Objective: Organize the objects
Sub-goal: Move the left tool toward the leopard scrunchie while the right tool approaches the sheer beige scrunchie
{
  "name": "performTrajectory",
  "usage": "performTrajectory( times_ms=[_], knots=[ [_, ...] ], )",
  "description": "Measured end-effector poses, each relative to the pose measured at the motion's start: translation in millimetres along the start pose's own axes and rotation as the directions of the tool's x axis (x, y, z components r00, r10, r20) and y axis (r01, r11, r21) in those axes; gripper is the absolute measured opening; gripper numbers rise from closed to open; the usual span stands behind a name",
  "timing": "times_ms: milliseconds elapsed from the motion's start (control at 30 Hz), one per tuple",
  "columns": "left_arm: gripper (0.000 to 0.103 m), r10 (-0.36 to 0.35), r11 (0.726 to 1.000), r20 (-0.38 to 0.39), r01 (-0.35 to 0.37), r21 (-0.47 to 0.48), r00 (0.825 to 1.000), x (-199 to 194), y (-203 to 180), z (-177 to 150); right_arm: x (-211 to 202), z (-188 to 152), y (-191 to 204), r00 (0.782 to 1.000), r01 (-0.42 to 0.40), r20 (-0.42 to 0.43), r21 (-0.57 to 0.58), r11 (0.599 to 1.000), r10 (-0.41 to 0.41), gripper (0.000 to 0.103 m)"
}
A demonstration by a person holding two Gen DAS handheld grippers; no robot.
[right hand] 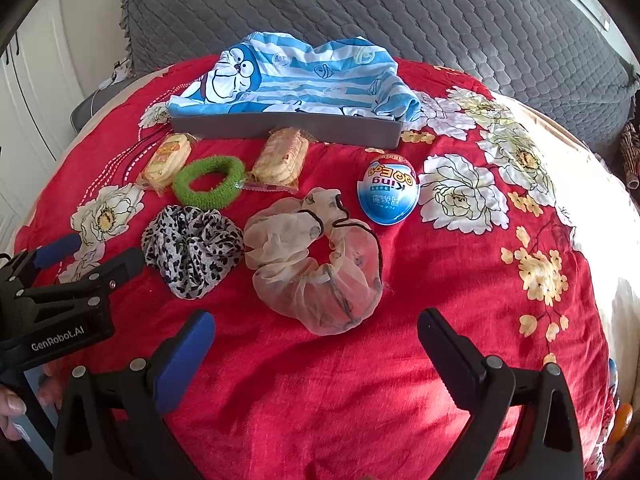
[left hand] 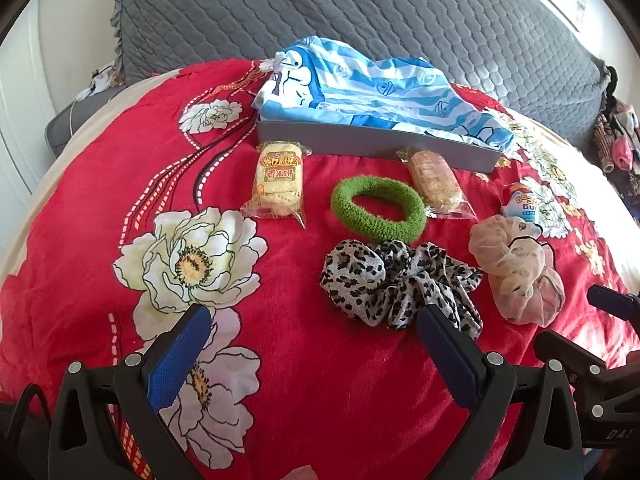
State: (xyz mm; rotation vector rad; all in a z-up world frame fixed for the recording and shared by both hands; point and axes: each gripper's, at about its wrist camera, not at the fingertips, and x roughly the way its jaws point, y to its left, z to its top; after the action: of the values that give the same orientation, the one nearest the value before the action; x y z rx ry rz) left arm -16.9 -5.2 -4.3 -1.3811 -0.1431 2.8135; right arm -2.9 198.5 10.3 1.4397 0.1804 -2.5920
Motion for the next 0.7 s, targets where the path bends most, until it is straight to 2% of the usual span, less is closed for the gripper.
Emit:
performTrajectory(
  times_ms=[400,700],
  knots=[
    [0.103,-0.009,1.0,-0.017,0.009,-0.013,1.0,19,-2,4,12,7,4,0.999,0.047,0.024,-0.094,0.994,-0.045,0.102],
    [0.103,-0.033,0.999,-0.021,0.033,-0.016,0.999,33,-7,9,25,12,1,0.998,0.054,0.026,-0.094,0.994,-0.052,0.102]
  ],
)
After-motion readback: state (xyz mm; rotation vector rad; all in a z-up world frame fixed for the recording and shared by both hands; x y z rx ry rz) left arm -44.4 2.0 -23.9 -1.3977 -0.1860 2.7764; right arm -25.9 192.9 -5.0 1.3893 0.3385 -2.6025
